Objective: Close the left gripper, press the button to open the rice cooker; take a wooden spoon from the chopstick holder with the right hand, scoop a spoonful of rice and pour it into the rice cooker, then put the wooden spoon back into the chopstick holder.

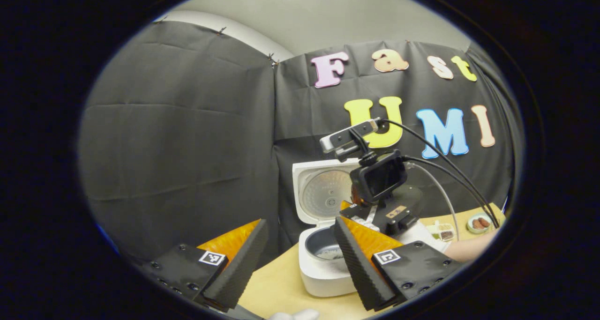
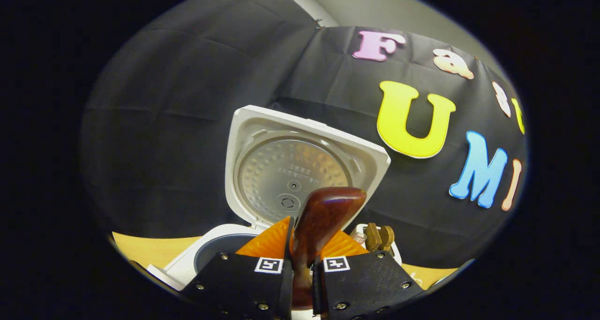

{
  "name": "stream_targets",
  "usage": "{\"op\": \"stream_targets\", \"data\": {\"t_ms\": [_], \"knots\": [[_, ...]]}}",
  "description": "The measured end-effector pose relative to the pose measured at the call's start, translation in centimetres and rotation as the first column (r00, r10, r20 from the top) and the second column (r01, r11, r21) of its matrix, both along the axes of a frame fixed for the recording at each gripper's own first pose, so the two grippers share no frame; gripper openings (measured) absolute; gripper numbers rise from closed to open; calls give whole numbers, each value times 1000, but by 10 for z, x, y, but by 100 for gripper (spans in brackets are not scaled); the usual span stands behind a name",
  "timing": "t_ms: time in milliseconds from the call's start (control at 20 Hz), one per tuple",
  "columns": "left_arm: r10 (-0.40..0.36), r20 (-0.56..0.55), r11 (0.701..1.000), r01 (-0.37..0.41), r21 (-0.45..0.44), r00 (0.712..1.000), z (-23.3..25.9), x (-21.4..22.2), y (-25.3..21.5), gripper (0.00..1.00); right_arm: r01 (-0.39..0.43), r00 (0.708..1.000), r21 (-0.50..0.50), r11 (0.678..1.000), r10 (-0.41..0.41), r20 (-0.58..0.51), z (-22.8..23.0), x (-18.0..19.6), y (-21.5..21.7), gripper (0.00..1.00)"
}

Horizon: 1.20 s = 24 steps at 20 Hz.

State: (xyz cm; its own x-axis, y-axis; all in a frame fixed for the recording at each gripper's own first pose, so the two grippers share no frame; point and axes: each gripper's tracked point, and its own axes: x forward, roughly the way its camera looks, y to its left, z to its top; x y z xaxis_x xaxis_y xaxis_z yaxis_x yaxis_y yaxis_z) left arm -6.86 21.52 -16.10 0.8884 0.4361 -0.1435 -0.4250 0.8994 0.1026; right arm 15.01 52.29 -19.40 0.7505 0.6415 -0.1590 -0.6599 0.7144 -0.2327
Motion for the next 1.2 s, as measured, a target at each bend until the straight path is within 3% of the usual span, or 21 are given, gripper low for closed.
{"op": "stream_targets", "data": {"t_ms": [200, 300, 450, 500, 550, 750, 950, 1200], "knots": [[-16, 5, 1000, 16, 3, 1000, 9, 4, -6, 98, 78, 975, 160, 984, -42, -216, 8, 15, -18, 17], [-25, 16, 1000, 24, 6, 1000, 15, 4, -8, 98, 132, 950, 253, 958, -49, -310, 17, 19, -32, 17], [-33, 22, 999, 33, 10, 999, 22, 9, -12, 100, 260, 860, 422, 869, -10, -510, 25, 30, -48, 17], [-35, 24, 999, 34, 12, 999, 22, 8, -13, 98, 294, 842, 453, 841, -5, -539, 30, 34, -56, 17], [-36, 24, 999, 36, 11, 999, 23, 8, -13, 98, 316, 831, 463, 828, -6, -557, 30, 37, -62, 17], [-44, 18, 999, 44, 19, 999, 20, 8, -14, 98, 333, 832, 455, 826, -30, -554, 28, 43, -88, 17], [-52, 17, 999, 52, 3, 999, 21, 12, -19, 99, 388, 806, 482, 786, -36, -591, 29, 50, -111, 17], [-103, 35, 994, 102, 25, 994, 32, 20, -43, 98, 462, 802, 489, 739, -113, -587, 33, 66, -187, 17]]}}
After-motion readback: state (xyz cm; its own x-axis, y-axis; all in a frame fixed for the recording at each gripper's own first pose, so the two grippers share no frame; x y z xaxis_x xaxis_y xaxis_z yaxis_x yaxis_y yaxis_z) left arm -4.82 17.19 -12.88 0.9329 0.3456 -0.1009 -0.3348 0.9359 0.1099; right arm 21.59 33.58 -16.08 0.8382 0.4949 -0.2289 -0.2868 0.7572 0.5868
